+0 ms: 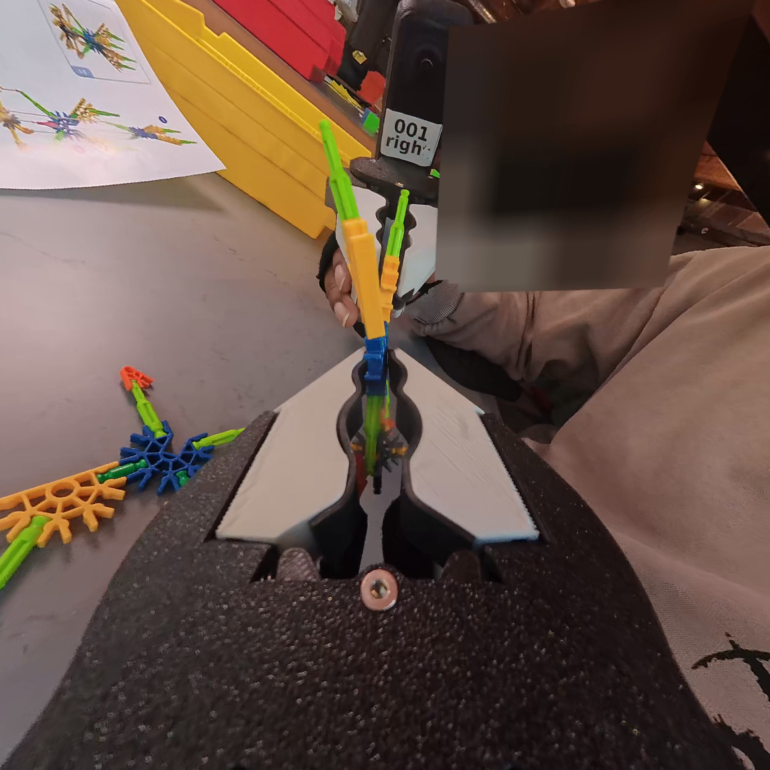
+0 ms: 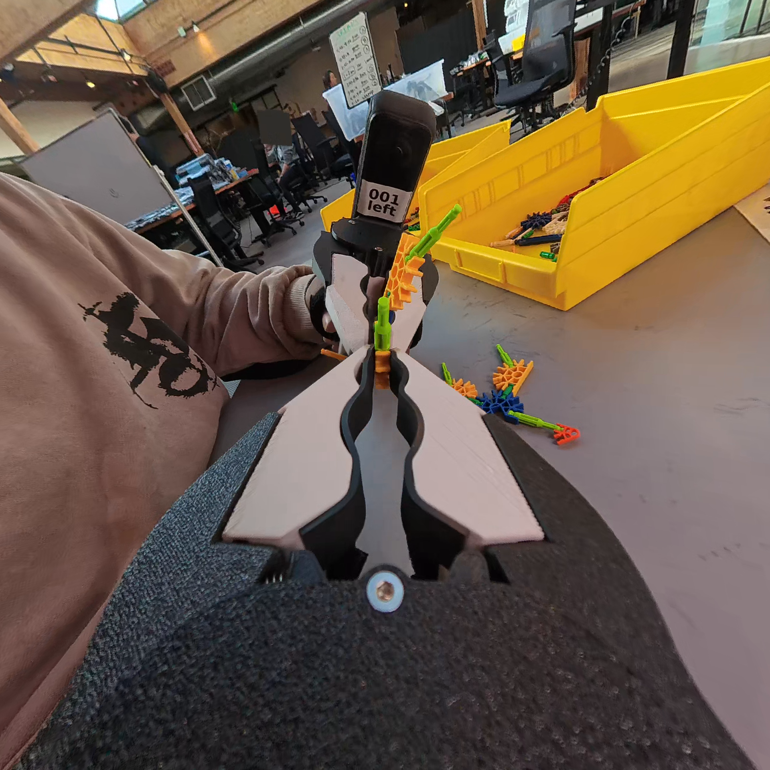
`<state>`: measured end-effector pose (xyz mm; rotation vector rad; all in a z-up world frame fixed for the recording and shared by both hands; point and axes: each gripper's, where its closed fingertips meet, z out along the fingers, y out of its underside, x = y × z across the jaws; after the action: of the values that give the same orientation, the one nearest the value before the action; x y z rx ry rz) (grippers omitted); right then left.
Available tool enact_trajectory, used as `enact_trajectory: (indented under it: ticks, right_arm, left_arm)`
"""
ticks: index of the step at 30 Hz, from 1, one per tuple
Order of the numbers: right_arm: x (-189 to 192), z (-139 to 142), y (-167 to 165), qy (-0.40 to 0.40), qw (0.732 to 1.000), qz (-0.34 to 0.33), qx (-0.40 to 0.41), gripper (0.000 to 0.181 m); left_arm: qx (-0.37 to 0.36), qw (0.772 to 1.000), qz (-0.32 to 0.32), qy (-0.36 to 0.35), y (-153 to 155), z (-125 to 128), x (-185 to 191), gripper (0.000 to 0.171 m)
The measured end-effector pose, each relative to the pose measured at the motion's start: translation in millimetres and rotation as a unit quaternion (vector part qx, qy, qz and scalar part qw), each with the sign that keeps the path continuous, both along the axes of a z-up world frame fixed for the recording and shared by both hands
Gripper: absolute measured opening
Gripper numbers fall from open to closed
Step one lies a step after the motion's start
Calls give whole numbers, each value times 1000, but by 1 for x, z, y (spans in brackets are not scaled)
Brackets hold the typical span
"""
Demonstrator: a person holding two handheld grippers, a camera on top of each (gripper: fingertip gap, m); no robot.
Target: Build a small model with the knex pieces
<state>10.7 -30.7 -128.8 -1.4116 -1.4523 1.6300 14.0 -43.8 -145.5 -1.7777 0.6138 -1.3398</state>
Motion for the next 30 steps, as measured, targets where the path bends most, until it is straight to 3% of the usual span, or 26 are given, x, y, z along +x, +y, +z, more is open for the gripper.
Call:
enact_trajectory:
  ticks: [3, 8, 13, 15, 18, 21, 24, 26, 28, 30]
  right_arm:
    - [-5, -2, 6, -8, 1000, -28, -5, 4]
    - [-12, -5, 22, -21, 995, -97, 25, 5]
    - [-25, -7, 41, -36, 978, -185, 84, 4]
    - [-31, -10, 48, -50, 963, -220, 148, 3]
    - [-38, -12, 51, -59, 954, -243, 168, 4]
    - [-35, -22, 67, -90, 933, -286, 200, 3]
    - [-27, -24, 79, -97, 943, -277, 156, 3]
    - [-21, -29, 76, -111, 959, -231, 121, 3]
    - [-10, -43, 64, -153, 973, -159, 71, 3]
    - [7, -58, 31, -201, 978, -39, 23, 4]
  left_arm:
    - [16, 999, 36, 12, 8, 0, -6, 6]
    - [62, 986, 128, 91, 26, -6, -15, 6]
    - [110, 952, 231, 167, 45, -8, -30, 4]
    - [123, 937, 261, 195, 50, -10, -36, 5]
    - [111, 937, 271, 192, 51, -13, -42, 5]
    - [148, 928, 257, 227, 44, -10, -32, 5]
    - [129, 943, 228, 203, 40, -11, -29, 6]
    - [66, 964, 194, 168, 38, -22, -33, 5]
    - [12, 985, 151, 77, 33, -17, -32, 5]
    - [-39, 994, 97, -15, 26, -4, -28, 6]
